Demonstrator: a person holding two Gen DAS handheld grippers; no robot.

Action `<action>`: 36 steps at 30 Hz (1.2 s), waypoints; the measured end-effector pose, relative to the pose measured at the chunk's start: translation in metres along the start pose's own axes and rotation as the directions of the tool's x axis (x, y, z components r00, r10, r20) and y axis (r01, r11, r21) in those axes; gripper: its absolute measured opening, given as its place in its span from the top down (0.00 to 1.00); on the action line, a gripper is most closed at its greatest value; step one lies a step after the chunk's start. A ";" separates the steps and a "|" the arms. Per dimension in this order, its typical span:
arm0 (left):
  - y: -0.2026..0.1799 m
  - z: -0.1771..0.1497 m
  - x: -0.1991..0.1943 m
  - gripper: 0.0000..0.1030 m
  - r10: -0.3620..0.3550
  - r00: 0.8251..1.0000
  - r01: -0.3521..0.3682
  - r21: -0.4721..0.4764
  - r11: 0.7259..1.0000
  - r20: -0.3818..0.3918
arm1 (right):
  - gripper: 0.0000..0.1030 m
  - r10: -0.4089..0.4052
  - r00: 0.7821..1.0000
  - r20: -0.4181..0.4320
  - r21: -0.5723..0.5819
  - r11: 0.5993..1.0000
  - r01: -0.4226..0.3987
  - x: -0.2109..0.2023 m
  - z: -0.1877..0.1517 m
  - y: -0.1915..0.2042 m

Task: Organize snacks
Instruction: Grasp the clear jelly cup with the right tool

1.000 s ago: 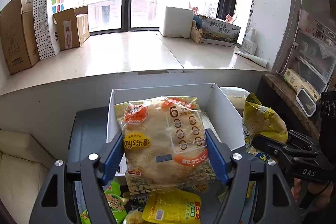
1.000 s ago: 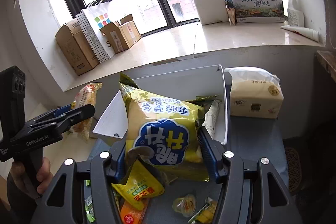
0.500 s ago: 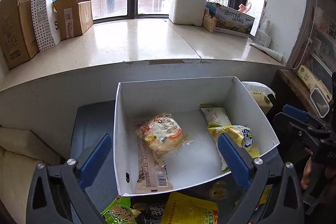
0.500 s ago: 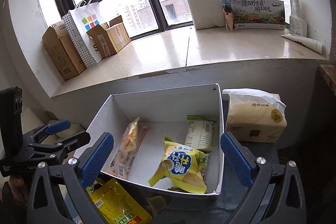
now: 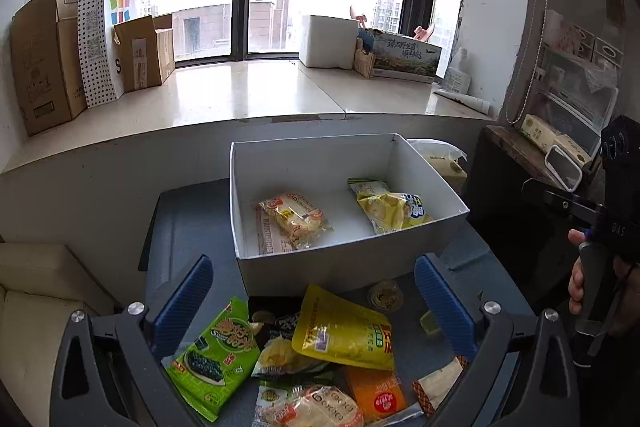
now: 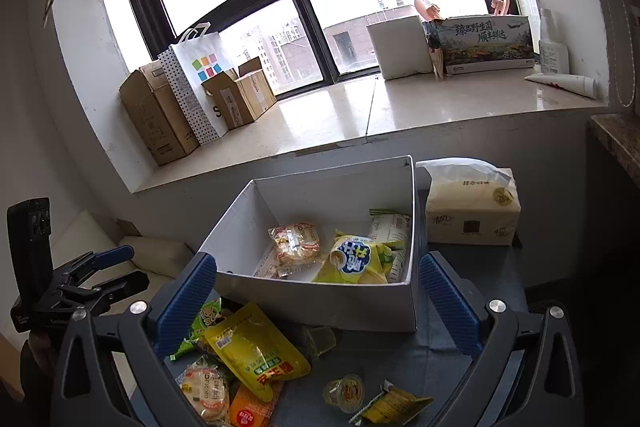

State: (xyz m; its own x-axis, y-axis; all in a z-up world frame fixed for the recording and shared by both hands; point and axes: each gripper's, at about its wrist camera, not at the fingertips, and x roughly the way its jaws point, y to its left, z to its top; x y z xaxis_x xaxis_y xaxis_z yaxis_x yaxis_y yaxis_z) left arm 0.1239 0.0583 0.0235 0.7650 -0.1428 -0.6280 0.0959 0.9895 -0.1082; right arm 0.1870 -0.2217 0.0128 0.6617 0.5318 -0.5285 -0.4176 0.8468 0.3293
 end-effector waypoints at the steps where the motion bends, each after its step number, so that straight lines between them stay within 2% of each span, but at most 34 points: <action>1: 0.000 -0.010 -0.008 0.00 0.000 1.000 0.000 -0.006 1.000 0.003 | 0.00 -0.006 1.000 0.000 0.002 1.000 0.006 -0.007 -0.010 -0.003; 8: 0.006 -0.094 -0.030 0.00 -0.027 0.998 0.021 -0.111 0.994 -0.055 | 0.00 -0.089 0.993 -0.072 -0.014 0.996 0.088 -0.024 -0.100 -0.014; 11: 0.006 -0.121 -0.030 0.00 -0.044 0.995 0.031 -0.149 0.988 -0.085 | 0.00 -0.143 0.981 -0.130 -0.040 0.990 0.139 -0.014 -0.135 -0.017; 13: 0.005 -0.132 -0.028 0.00 -0.031 0.994 0.014 -0.154 0.988 -0.107 | 0.00 -0.173 0.970 -0.170 -0.060 0.984 0.165 -0.004 -0.150 -0.017; 16: 0.006 -0.141 -0.024 0.00 -0.026 0.991 0.004 -0.160 0.987 -0.134 | 0.00 -0.228 0.960 -0.161 -0.165 0.965 0.202 0.008 -0.155 -0.002; 20: 0.009 -0.146 -0.020 0.00 -0.042 0.989 0.014 -0.188 0.982 -0.145 | 0.00 -0.215 0.960 -0.181 -0.313 0.938 0.151 0.035 -0.147 0.022; 23: 0.007 -0.150 -0.019 0.00 -0.037 0.988 0.010 -0.179 0.984 -0.152 | 0.00 -0.204 0.953 -0.224 -0.349 0.930 0.117 0.060 -0.140 0.030; 26: 0.007 -0.153 -0.019 0.00 -0.035 0.987 0.007 -0.174 0.985 -0.159 | 0.00 -0.200 0.936 -0.289 -0.323 0.941 0.101 0.084 -0.132 0.025; 29: 0.009 -0.156 -0.020 0.00 -0.031 0.986 0.002 -0.175 0.985 -0.164 | 0.14 -0.189 0.923 -0.336 -0.287 0.953 0.091 0.101 -0.129 0.014; 31: 0.013 -0.158 -0.020 0.00 -0.027 0.986 -0.003 -0.182 0.983 -0.166 | 0.38 -0.199 0.913 -0.356 -0.291 0.952 0.094 0.108 -0.129 0.009; 33: 0.017 -0.160 -0.018 0.00 -0.026 0.985 -0.009 -0.195 0.981 -0.173 | 0.47 -0.217 0.903 -0.370 -0.314 0.944 0.098 0.114 -0.130 0.007; 34: 0.019 -0.162 -0.018 0.00 -0.023 0.984 -0.013 -0.201 0.979 -0.175 | 0.56 -0.217 0.903 -0.370 -0.319 0.943 0.096 0.115 -0.130 0.006; 36: 0.022 -0.164 -0.017 0.00 -0.020 0.984 -0.019 -0.212 0.977 -0.179 | 0.60 -0.201 0.907 -0.371 -0.303 0.949 0.086 0.113 -0.131 0.004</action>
State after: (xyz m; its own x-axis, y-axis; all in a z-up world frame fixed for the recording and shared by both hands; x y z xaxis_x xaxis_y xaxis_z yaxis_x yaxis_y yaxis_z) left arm 0.0083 0.0788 -0.0942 0.6362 -0.1642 -0.7539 -0.0555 0.9648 -0.2570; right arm 0.1785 -0.1582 -0.1478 0.4527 0.3108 -0.8357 -0.5277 0.8489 0.0299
